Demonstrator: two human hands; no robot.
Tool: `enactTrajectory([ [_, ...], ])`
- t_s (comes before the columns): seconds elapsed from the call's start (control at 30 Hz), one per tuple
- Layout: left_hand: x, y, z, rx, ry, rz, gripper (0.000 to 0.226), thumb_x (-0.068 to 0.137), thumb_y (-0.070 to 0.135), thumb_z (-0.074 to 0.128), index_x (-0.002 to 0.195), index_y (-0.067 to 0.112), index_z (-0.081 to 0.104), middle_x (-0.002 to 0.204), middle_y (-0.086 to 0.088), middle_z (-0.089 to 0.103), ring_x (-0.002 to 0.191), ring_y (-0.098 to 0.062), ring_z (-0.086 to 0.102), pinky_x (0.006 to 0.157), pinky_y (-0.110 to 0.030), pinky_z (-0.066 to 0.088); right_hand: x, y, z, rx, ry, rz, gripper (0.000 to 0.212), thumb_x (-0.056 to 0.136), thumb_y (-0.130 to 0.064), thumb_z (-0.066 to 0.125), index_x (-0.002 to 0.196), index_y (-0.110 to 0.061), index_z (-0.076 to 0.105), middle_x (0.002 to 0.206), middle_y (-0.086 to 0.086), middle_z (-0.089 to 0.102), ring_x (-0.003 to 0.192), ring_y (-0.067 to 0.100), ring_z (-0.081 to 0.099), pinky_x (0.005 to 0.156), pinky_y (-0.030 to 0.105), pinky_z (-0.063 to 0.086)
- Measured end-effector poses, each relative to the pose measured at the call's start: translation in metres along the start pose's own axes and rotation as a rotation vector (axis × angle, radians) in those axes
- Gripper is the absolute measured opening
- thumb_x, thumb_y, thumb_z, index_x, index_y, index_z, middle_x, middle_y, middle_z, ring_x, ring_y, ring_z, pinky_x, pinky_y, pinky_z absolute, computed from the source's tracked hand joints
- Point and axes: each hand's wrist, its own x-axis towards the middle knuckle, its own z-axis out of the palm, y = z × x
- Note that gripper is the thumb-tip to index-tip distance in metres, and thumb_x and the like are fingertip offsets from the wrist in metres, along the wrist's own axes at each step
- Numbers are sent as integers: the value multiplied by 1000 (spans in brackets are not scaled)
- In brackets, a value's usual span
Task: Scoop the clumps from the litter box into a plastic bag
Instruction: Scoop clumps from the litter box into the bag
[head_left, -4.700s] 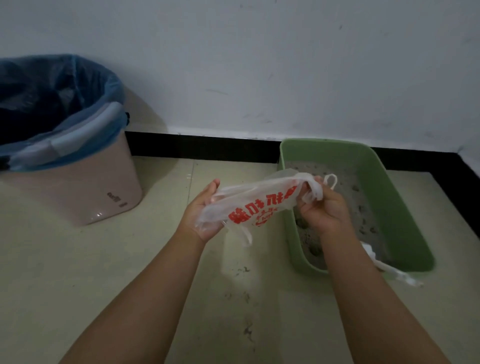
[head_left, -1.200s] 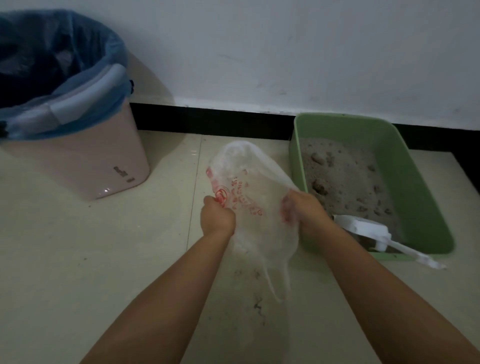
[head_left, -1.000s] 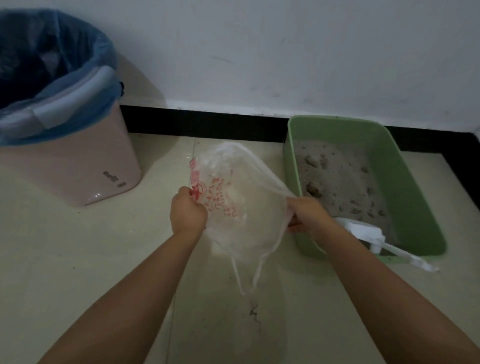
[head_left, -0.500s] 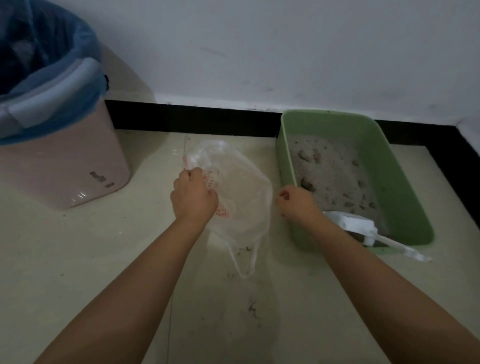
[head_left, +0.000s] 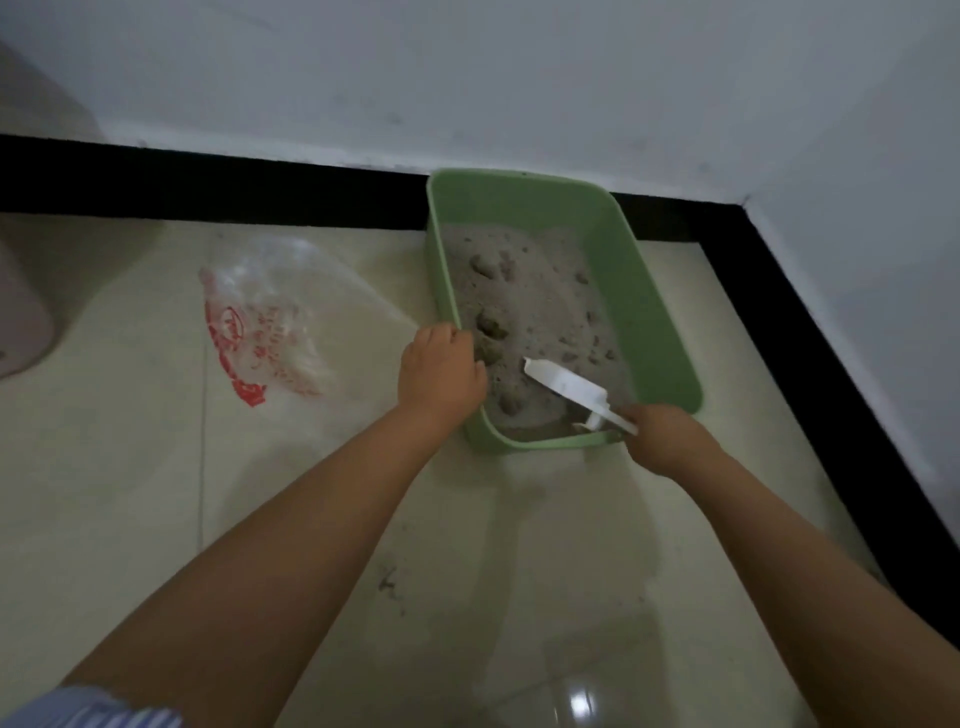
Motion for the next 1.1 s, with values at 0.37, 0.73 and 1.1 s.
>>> enactTrajectory([
  [0.37, 4, -9, 1, -150, 196, -72, 38, 94, 11, 37, 129, 0, 44, 124, -25, 51, 113, -37, 49, 92, -41, 37, 0, -12, -14, 108, 126, 53, 16, 91, -8, 43, 92, -5, 59, 95, 18, 56, 90, 31, 58, 67, 31, 43],
  [0.73, -9, -63, -14, 159, 61, -296, 51, 86, 6, 50, 136, 2, 39, 150, -19, 22, 140, -32, 16, 116, -39, 13, 19, -23, -21, 276, 44, 60, 15, 89, -7, 44, 76, -3, 48, 78, 12, 51, 70, 24, 52, 47, 24, 35],
  [1.1, -22, -23, -10, 146, -234, -46, 47, 97, 19, 40, 141, 8, 33, 142, -11, 39, 131, -25, 39, 104, -32, 35, 23, 17, -40, -117, 48, 134, 35, 91, -40, 43, 72, -12, 53, 78, 1, 50, 75, 18, 51, 68, 25, 40],
])
